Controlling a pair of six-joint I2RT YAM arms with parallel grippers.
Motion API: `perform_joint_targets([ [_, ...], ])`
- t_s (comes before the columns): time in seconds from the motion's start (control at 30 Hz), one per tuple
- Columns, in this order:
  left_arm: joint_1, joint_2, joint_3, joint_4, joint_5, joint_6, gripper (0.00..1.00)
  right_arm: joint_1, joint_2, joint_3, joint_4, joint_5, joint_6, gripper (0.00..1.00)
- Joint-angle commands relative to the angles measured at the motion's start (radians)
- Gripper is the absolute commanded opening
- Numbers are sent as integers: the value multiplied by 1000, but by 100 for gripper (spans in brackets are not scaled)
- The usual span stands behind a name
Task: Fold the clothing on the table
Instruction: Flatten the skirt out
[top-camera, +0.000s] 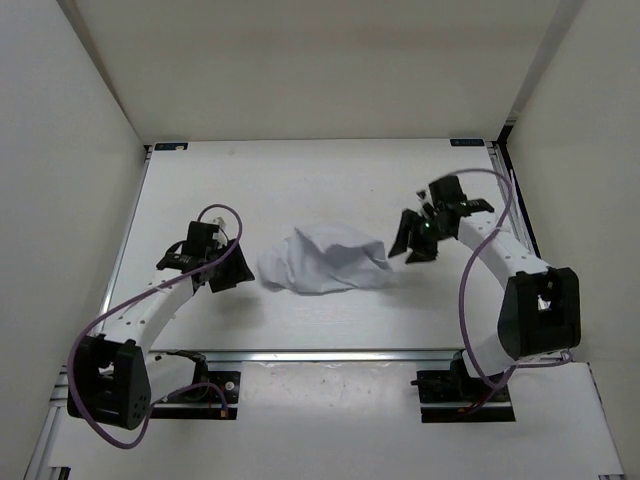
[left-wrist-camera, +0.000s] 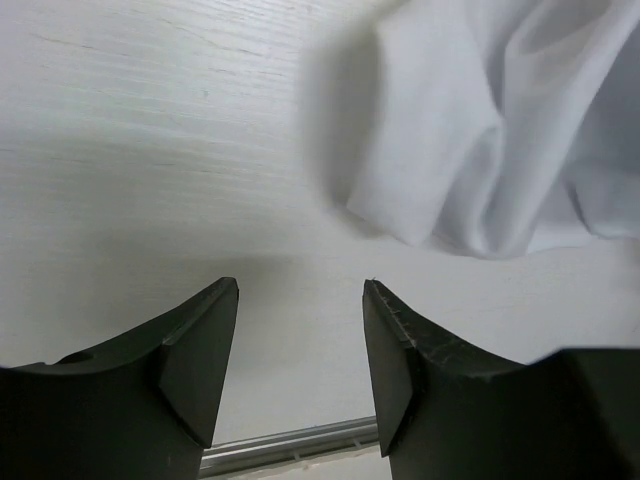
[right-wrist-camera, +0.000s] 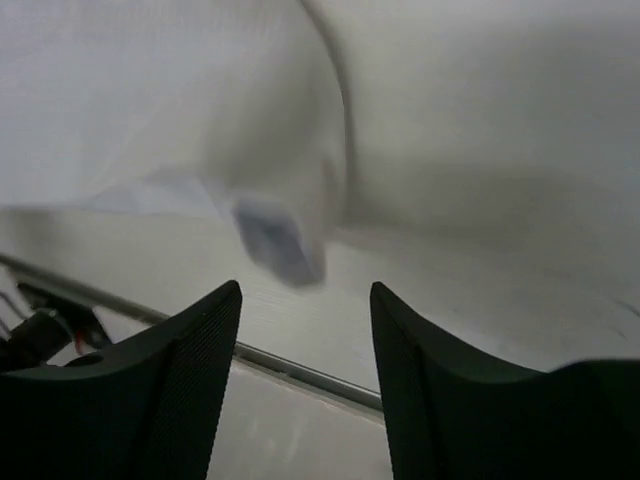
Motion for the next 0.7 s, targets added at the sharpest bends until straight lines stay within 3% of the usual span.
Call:
perform_joint_targets([
  [0.0,16,-36,-8,10,16,21,63,-100,-124,-136,41,137,127,61],
  [0.07,12,-17,7,14,19,32,63,-100,-148,-139,90,189,93,65],
  [0.2,-33,15,45,22,16,9,63,62,-176,-110,115,312,-34,69],
  [0.33,-63,50,88,39,21,1,63,173,-83,-90,66,383,-66,68],
  [0.5,-119,118,185,27,8,12,59,222,-20,-110,136,420,-138,67],
  [0.67,-140,145,233,33,30,12,57,237,45,-53,100,524,-182,65],
])
